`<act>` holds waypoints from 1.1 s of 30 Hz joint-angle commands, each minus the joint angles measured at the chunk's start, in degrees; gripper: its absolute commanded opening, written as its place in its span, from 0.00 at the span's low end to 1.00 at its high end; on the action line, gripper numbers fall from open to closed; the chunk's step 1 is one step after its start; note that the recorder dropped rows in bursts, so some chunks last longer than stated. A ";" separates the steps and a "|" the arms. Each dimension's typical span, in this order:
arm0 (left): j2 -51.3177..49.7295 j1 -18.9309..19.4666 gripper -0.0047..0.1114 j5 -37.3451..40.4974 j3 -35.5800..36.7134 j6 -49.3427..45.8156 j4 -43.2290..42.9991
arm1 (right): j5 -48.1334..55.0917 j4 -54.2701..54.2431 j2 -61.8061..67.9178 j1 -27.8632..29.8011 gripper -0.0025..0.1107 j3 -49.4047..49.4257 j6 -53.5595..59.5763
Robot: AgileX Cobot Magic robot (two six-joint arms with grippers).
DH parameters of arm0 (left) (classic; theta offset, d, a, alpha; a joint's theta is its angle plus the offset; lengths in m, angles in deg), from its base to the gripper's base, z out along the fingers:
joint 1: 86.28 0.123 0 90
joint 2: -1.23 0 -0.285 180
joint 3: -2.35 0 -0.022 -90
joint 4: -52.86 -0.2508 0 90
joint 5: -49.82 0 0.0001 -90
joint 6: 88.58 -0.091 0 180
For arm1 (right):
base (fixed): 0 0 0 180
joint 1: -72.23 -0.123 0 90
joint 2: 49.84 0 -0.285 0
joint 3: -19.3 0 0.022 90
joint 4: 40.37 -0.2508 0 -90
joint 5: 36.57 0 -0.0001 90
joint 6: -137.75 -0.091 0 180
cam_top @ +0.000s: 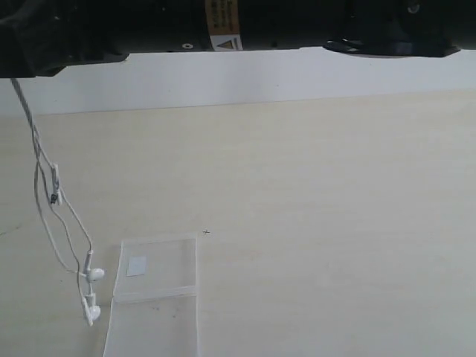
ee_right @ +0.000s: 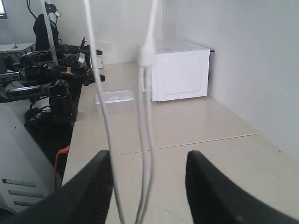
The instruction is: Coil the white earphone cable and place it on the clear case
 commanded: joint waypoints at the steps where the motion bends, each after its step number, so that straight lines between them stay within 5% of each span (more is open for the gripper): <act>1: -0.09 -0.07 0.04 -0.01 -0.14 -0.02 0.16 | 0.50 0.22 -0.45 -0.23 0.36 -0.45 -0.16; 9: -0.09 -0.07 0.04 0.11 -0.14 -0.02 -1.41 | 0.50 4.17 -0.45 -0.23 0.02 -0.45 -0.69; 33: 1.47 -0.07 0.04 4.70 -0.14 8.88 -22.69 | 8.68 10.06 -8.55 -0.23 0.02 -0.45 -9.95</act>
